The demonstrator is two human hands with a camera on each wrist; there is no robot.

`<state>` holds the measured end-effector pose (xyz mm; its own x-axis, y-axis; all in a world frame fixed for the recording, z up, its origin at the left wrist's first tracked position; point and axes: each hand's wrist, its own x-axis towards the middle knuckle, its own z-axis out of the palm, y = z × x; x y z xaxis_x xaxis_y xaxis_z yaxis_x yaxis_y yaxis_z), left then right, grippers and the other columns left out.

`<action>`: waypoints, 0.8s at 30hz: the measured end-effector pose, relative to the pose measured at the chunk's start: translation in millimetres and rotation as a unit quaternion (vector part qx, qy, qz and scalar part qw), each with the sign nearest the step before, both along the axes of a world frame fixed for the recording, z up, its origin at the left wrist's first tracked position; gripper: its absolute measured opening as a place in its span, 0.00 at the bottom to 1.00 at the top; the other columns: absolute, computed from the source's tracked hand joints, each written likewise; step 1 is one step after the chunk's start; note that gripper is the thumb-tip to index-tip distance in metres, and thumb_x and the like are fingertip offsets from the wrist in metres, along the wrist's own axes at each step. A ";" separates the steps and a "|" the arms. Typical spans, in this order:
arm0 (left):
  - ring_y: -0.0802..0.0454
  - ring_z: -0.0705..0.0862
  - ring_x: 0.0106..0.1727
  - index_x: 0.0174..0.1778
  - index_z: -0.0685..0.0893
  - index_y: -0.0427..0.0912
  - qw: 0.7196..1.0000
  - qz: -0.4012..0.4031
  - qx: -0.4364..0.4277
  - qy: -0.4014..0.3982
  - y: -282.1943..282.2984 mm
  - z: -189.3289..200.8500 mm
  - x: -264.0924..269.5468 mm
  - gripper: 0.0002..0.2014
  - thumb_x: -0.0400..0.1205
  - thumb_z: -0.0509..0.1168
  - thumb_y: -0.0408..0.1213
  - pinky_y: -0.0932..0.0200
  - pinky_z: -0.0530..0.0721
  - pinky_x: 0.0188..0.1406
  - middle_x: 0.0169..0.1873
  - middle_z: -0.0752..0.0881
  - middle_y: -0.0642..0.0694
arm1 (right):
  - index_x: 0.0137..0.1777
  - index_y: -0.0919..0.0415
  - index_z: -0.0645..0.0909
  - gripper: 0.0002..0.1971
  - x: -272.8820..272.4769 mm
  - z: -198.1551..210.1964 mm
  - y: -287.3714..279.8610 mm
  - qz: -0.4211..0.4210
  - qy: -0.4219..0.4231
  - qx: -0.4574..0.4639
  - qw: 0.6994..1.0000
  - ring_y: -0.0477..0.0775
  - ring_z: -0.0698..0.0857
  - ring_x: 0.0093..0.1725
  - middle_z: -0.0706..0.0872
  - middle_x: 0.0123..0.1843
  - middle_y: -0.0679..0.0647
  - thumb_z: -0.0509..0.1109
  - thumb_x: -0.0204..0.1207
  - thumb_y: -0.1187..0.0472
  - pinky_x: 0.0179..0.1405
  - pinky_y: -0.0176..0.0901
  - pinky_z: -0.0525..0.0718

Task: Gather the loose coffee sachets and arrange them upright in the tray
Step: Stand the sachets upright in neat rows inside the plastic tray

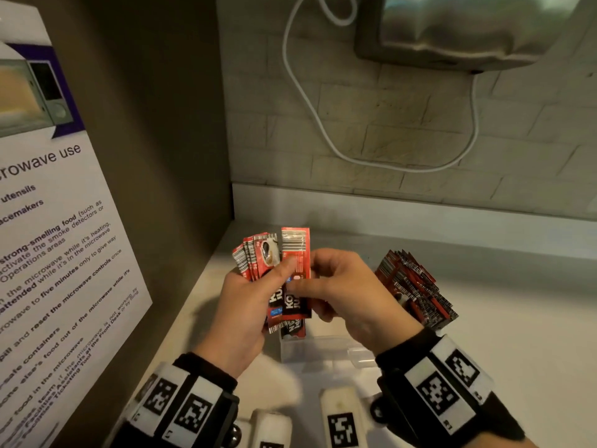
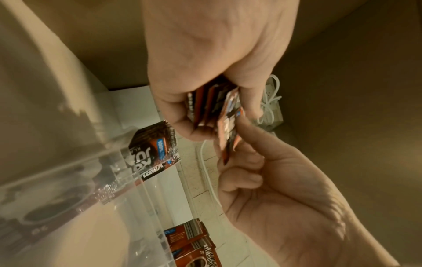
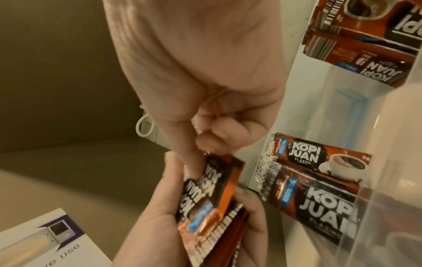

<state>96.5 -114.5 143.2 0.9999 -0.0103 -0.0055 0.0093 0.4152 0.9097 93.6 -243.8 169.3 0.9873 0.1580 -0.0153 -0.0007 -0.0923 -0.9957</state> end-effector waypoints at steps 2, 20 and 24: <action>0.47 0.90 0.35 0.44 0.87 0.42 1.000 0.002 -0.002 0.005 0.5 -0.6 1.3 0.15 0.68 0.71 0.48 0.51 0.87 0.37 0.37 0.90 0.41 | 0.42 0.64 0.87 0.08 0.5 -0.4 -4.0 -0.035 -0.046 0.019 0.998 0.46 0.74 0.20 0.83 0.30 0.55 0.74 0.69 0.77 0.17 0.35 0.70; 0.49 0.89 0.38 0.40 0.82 0.44 0.999 0.034 -0.015 0.005 1.1 -0.2 9.2 0.09 0.73 0.73 0.27 0.53 0.85 0.36 0.32 0.88 0.48 | 0.40 0.66 0.81 0.06 -5.0 -1.4 -10.7 -0.023 -0.034 -0.040 0.998 0.38 0.71 0.19 0.76 0.29 0.54 0.73 0.72 0.76 0.18 0.26 0.69; 0.52 0.84 0.32 0.41 0.83 0.40 0.993 0.097 -0.013 0.063 7.6 -3.0 11.9 0.07 0.80 0.70 0.40 0.56 0.82 0.32 0.35 0.87 0.46 | 0.39 0.65 0.82 0.05 4.3 -12.8 -15.6 -0.138 -0.024 -0.067 0.988 0.44 0.82 0.25 0.85 0.33 0.57 0.72 0.74 0.74 0.22 0.34 0.79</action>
<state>108.4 -106.9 140.2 0.9744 0.1816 -0.1324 0.0389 0.4439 0.8952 97.9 -259.4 156.5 0.9926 -0.1180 0.0294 0.0019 -0.2269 -0.9739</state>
